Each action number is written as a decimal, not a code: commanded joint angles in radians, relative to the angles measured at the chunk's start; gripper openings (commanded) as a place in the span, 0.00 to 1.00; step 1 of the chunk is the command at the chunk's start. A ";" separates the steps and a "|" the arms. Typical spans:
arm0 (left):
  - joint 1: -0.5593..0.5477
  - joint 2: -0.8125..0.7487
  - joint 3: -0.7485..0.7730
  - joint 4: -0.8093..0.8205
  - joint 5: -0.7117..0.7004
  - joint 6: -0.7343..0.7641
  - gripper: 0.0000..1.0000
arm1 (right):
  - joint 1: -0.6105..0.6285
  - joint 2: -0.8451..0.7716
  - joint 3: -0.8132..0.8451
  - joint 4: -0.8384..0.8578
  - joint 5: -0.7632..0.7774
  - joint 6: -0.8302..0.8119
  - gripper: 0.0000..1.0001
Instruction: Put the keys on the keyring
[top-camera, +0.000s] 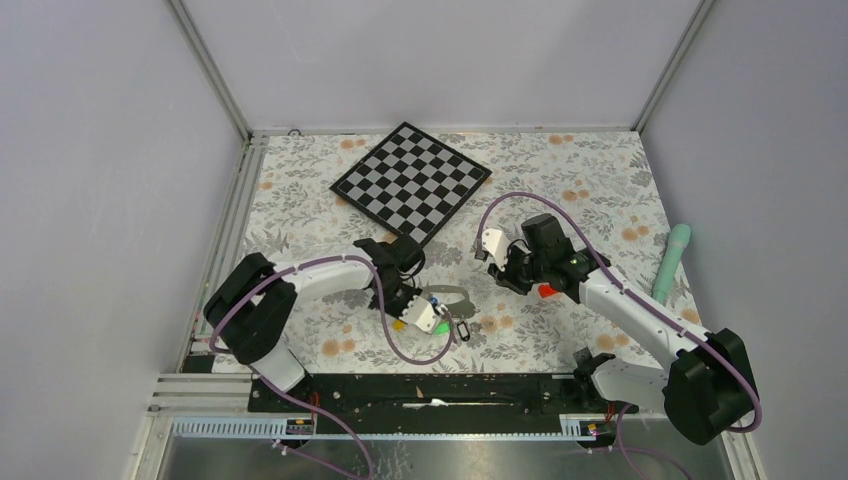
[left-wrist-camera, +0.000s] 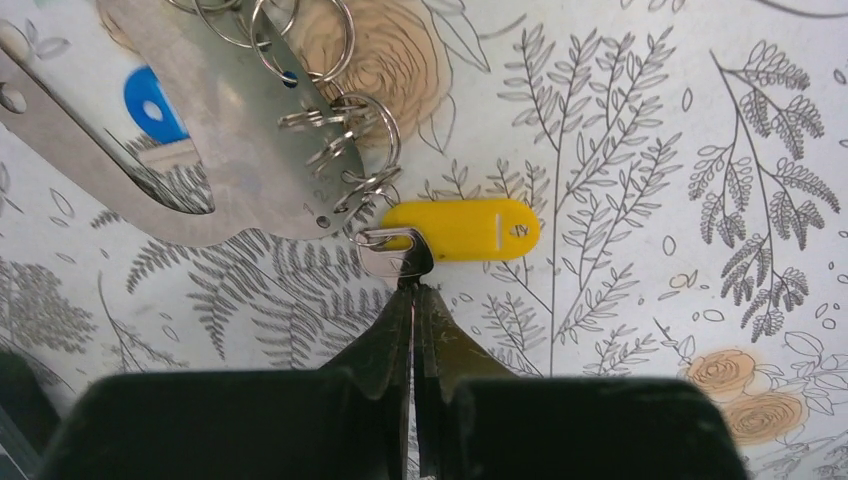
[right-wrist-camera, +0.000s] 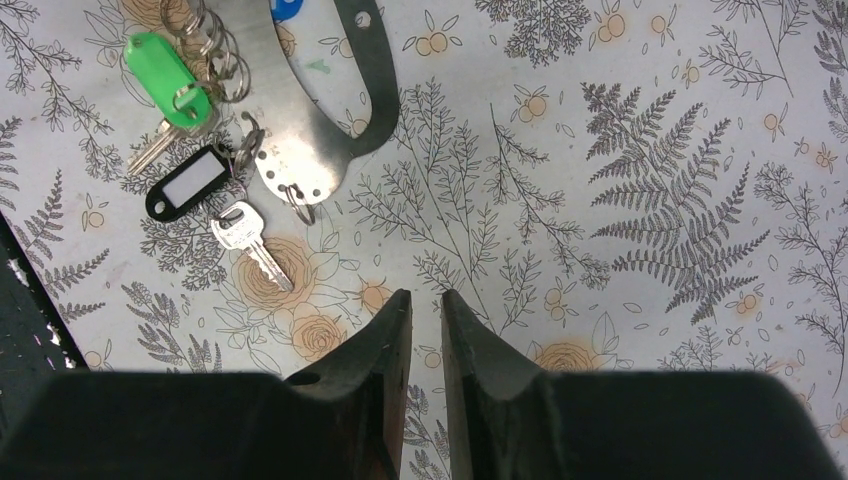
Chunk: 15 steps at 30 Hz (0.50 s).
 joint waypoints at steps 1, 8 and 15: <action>0.002 -0.023 -0.082 -0.033 -0.111 -0.059 0.00 | -0.007 0.000 0.001 0.016 -0.019 0.012 0.24; 0.003 -0.080 -0.098 -0.035 -0.167 -0.131 0.00 | -0.006 0.002 -0.001 0.016 -0.018 0.014 0.24; 0.034 -0.151 -0.061 -0.064 -0.046 -0.150 0.00 | -0.006 0.019 0.012 0.020 -0.043 0.023 0.25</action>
